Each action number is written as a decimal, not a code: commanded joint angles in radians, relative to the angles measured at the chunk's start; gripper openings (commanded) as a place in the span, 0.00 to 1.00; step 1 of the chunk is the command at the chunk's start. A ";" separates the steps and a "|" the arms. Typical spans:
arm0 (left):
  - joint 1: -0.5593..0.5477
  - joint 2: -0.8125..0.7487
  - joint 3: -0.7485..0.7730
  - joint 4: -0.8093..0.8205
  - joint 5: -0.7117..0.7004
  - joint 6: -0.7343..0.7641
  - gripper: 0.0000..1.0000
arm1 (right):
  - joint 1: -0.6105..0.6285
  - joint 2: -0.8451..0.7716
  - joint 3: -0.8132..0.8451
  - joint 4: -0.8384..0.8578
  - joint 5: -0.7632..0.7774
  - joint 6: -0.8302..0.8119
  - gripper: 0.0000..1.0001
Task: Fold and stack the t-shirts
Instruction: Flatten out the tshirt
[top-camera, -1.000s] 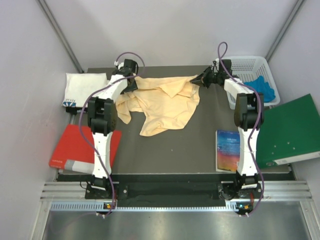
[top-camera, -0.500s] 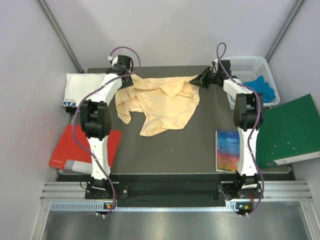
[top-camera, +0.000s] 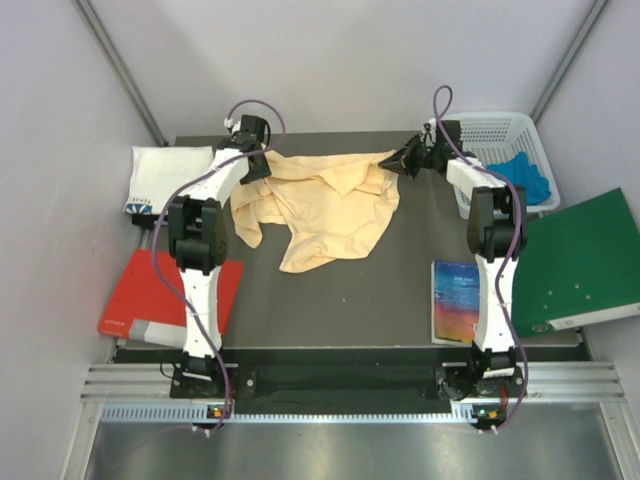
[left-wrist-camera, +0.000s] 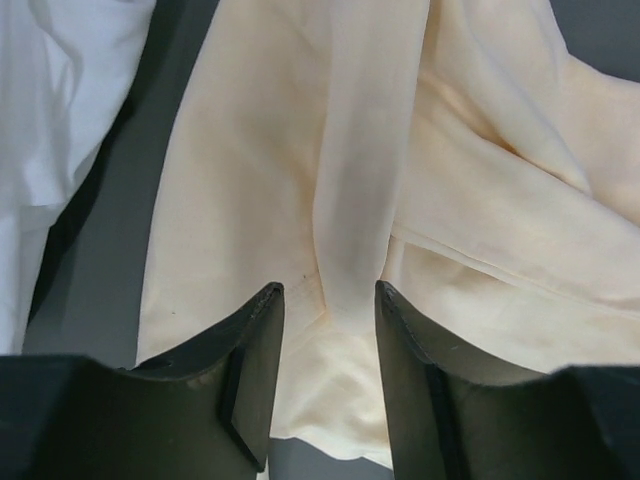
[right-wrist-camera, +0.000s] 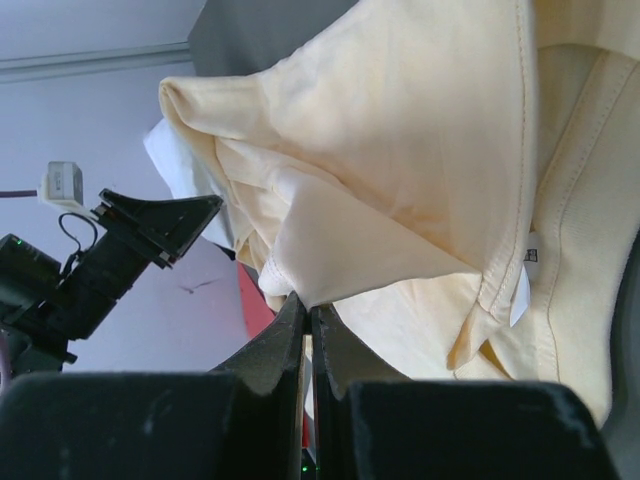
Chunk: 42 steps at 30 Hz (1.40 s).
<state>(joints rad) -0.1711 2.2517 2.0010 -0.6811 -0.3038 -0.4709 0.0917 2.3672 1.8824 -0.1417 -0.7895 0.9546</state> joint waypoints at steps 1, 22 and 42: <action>0.001 0.011 0.035 0.026 0.025 -0.021 0.46 | 0.008 0.009 -0.006 0.050 -0.011 0.006 0.00; -0.001 0.057 0.058 0.023 0.063 -0.031 0.00 | 0.003 -0.006 -0.042 0.063 -0.025 0.004 0.00; 0.136 -0.317 0.067 -0.126 -0.152 0.089 0.00 | -0.213 -0.220 0.089 -0.120 -0.100 -0.089 0.00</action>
<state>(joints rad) -0.0597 2.0487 2.0441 -0.7513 -0.3714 -0.4301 -0.0456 2.2932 1.8748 -0.2329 -0.8440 0.9043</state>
